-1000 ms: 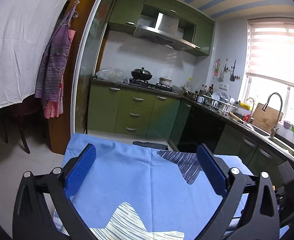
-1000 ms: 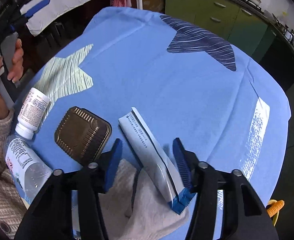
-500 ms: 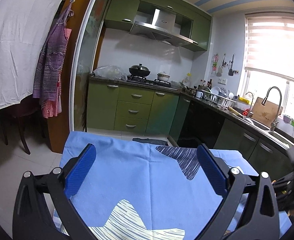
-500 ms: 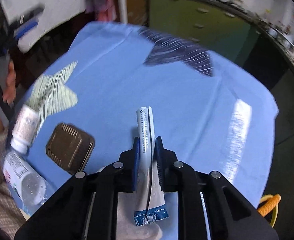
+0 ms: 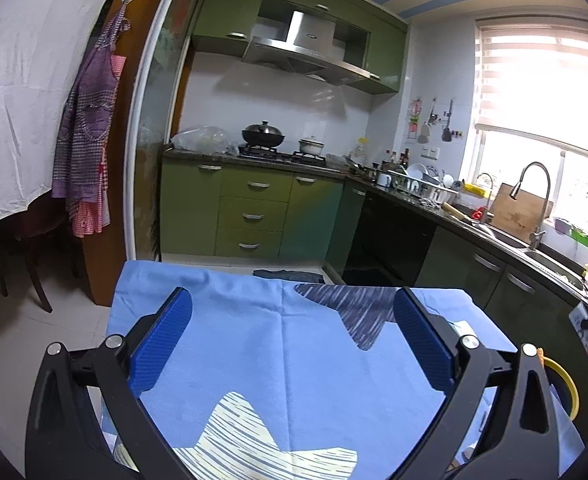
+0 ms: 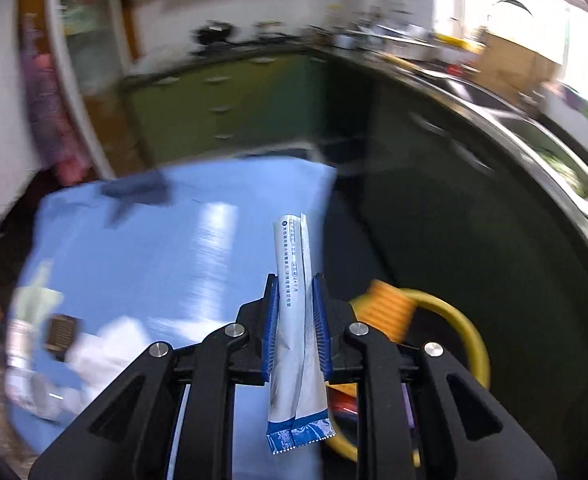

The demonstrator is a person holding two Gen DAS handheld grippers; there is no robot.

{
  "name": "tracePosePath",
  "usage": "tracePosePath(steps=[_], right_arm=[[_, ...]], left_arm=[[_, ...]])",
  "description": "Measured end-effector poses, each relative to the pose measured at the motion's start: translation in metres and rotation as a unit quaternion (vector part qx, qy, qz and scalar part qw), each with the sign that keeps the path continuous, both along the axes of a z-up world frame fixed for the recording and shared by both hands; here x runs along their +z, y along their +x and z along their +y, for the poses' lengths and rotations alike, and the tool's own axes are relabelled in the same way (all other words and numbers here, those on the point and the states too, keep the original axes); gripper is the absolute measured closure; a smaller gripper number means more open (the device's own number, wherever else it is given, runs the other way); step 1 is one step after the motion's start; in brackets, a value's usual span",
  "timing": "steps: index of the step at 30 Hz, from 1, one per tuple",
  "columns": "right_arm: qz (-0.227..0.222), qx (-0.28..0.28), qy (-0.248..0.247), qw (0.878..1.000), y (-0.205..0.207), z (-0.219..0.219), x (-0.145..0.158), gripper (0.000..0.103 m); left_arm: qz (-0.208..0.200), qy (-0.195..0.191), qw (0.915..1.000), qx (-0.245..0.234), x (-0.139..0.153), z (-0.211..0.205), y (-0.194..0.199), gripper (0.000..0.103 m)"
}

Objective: Collect trash
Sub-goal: 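Carry the tube over the bin and open the right tool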

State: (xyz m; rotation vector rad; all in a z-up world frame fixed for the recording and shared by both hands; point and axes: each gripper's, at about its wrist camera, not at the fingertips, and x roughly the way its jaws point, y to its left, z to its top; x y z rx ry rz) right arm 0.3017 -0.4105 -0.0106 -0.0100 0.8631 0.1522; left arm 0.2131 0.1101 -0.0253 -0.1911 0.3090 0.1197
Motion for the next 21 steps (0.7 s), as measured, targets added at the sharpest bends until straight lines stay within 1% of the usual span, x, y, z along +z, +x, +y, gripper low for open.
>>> tracePosePath(steps=[3,7,9,10,11,13,15,16,17,19,20,21], right_arm=[[0.024,-0.042,-0.010,0.999,0.002,-0.032,-0.026,0.084],[0.062,-0.079,0.003,0.995,0.014,-0.063,-0.058,0.082],[0.076,-0.085,0.005,0.993,0.020,-0.069,-0.070,0.076],[0.081,-0.091,0.008,0.993,0.021,-0.072,-0.075,0.068],[0.081,-0.100,0.008,0.992,0.022,-0.075,-0.078,0.066],[0.077,-0.108,0.010,0.991,0.017,-0.074,-0.080,0.066],[0.070,-0.108,0.023,0.991,0.007,-0.070,-0.077,0.065],[0.066,-0.104,0.030,0.992,0.000,-0.066,-0.075,0.062],[0.060,-0.098,0.036,0.993,-0.006,-0.063,-0.072,0.057],[0.052,-0.080,0.052,0.994,-0.026,-0.051,-0.068,0.054],[0.051,-0.074,0.057,0.994,-0.031,-0.045,-0.067,0.054],[0.050,-0.066,0.065,0.994,-0.041,-0.040,-0.066,0.054]], left_arm=[[0.001,0.007,0.9999,-0.009,0.000,-0.005,0.000,0.007],[0.009,0.014,0.9997,-0.019,-0.002,-0.011,0.002,0.007],[0.011,0.017,0.9996,-0.022,-0.003,-0.012,0.003,0.007],[0.012,0.017,0.9995,-0.023,-0.003,-0.013,0.003,0.007],[0.013,0.017,0.9995,-0.025,-0.004,-0.012,0.003,0.007],[0.018,0.017,0.9992,-0.031,-0.005,-0.013,0.004,0.007],[0.024,0.016,0.9989,-0.037,-0.005,-0.015,0.006,0.007],[0.028,0.016,0.9986,-0.043,-0.006,-0.016,0.007,0.007],[0.035,0.016,0.9978,-0.055,-0.007,-0.019,0.009,0.007],[0.050,0.018,0.9954,-0.079,-0.008,-0.024,0.012,0.007],[0.066,0.017,0.9924,-0.102,-0.010,-0.028,0.015,0.007],[0.088,0.014,0.9874,-0.131,-0.012,-0.033,0.019,0.007]])
